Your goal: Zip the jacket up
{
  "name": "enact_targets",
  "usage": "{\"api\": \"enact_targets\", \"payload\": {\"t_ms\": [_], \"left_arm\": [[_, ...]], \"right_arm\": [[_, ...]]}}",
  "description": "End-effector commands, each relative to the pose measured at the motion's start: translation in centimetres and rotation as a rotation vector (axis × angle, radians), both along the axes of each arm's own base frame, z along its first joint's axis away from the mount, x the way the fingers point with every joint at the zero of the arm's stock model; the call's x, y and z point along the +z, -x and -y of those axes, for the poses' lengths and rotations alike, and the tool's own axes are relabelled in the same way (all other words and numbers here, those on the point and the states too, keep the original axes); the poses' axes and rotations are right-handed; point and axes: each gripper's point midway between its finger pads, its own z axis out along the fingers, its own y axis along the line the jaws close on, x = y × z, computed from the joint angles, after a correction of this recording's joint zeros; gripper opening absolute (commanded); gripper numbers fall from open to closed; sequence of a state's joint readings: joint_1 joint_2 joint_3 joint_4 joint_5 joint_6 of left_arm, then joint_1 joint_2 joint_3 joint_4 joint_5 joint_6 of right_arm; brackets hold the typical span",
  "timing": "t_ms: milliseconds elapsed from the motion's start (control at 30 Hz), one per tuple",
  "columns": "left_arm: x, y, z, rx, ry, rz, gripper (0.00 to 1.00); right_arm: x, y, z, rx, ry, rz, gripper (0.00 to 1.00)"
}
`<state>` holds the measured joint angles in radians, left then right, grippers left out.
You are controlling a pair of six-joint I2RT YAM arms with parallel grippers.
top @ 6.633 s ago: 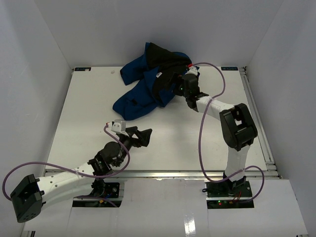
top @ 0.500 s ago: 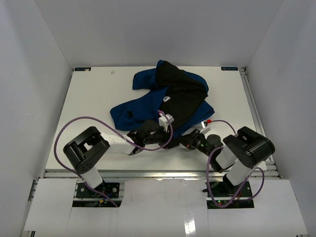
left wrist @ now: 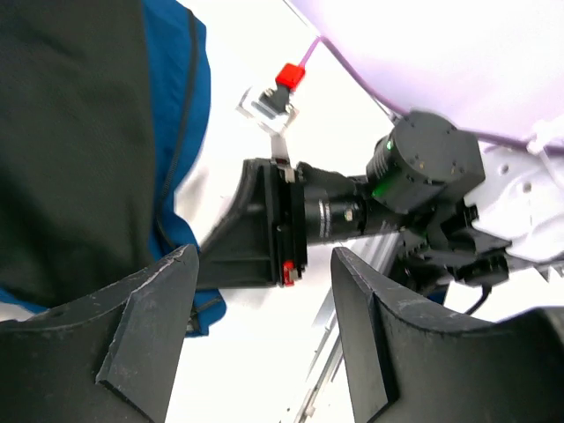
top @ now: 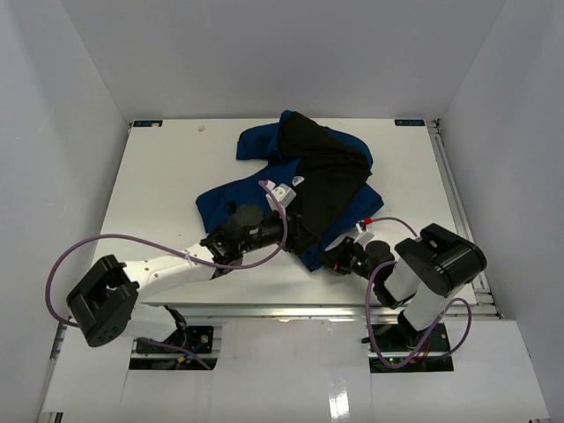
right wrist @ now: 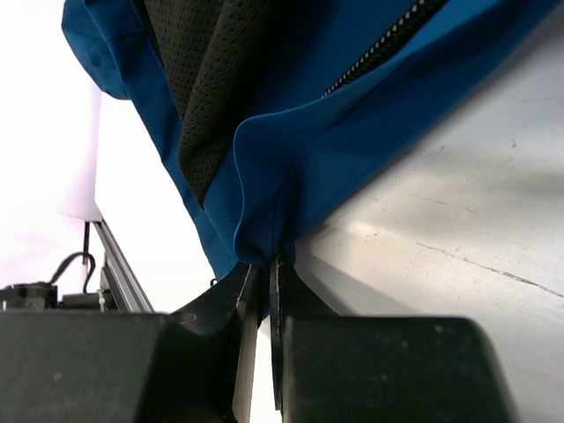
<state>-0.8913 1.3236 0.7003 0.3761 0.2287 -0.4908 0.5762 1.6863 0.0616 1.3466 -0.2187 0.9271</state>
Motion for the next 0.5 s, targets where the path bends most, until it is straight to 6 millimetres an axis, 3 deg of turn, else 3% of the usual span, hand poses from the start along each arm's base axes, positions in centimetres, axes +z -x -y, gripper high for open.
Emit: {"api": "enact_targets", "payload": {"t_ms": [0,167,467], "left_arm": [[-1.1,-1.0,-1.1,0.062,-0.101,-0.024,0.72],[-2.9,-0.3,-0.7,0.011,-0.120,-0.050,0.70],[-4.2,1.0,-0.6,-0.044,-0.107,-0.079,0.68]], "right_arm": [[7.9,3.3,1.1,0.069,-0.174,0.356,0.08],[10.4,3.8,0.8,0.111,-0.209,0.468,0.08],[12.3,4.1,-0.1,0.200,-0.185,0.613,0.10]]}}
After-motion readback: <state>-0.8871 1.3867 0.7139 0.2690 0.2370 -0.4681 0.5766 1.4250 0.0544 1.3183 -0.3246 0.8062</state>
